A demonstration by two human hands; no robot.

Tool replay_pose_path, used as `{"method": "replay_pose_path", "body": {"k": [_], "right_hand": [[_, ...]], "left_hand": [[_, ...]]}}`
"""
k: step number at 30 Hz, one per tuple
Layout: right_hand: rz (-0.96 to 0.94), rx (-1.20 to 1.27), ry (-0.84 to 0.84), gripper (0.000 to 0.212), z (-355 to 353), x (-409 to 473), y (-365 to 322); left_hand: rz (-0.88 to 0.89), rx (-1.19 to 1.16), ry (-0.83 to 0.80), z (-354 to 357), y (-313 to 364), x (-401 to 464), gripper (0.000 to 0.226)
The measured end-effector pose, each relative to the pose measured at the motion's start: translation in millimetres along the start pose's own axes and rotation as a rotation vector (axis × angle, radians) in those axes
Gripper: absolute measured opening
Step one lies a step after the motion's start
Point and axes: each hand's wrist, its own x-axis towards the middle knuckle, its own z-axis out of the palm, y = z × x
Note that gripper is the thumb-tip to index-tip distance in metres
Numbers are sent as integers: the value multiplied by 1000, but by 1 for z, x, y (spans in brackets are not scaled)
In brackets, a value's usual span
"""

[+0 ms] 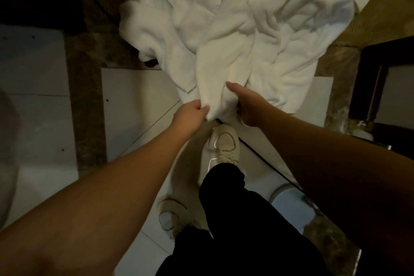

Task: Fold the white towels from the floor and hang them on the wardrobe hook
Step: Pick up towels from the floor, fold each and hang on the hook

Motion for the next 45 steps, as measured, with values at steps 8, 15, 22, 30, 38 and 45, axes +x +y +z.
{"method": "replay_pose_path", "body": {"k": [8, 15, 22, 30, 38, 45], "right_hand": [[-263, 237, -104, 45, 31, -166, -20], [-547, -416, -116, 95, 78, -374, -37], [-622, -636, -275, 40, 105, -548, -4], [-277, 452, -577, 86, 120, -649, 38], [-348, 87, -675, 68, 149, -736, 66], [-617, -166, -919, 77, 131, -798, 127]], "left_hand": [[80, -443, 15, -74, 32, -140, 17], [62, -908, -65, -129, 85, -287, 68], [144, -1171, -107, -177, 106, -435, 62], [302, -1160, -68, -189, 80, -604, 59], [436, -1087, 96, -166, 46, -743, 55], [634, -989, 334, -120, 9, -836, 53]]}}
